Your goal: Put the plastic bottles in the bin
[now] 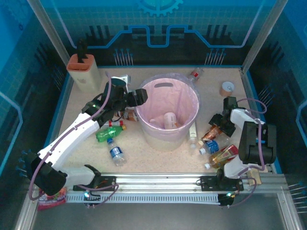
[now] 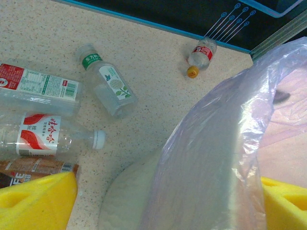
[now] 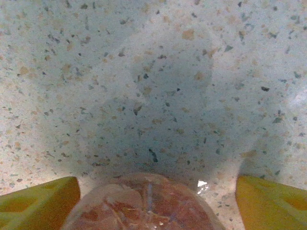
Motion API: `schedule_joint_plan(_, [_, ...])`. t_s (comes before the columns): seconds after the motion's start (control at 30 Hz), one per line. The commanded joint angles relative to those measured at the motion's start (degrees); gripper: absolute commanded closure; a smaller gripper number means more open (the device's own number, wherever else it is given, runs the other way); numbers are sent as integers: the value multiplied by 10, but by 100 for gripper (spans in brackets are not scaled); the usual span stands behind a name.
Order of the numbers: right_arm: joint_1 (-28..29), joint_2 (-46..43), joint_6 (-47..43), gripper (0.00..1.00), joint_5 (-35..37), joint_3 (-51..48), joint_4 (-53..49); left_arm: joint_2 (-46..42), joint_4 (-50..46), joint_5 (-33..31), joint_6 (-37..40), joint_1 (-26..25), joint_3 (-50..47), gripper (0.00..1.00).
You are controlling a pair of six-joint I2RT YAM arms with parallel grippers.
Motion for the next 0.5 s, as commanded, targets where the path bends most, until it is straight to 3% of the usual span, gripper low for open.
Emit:
schedule_joint_plan(0.0, [-5, -16, 7, 21, -15, -2, 4, 8, -15, 3, 9, -3, 14, 13])
schedule_joint_plan(0.47, [-8, -139, -25, 32, -65, 113, -104, -4, -11, 0, 6, -3, 13, 13])
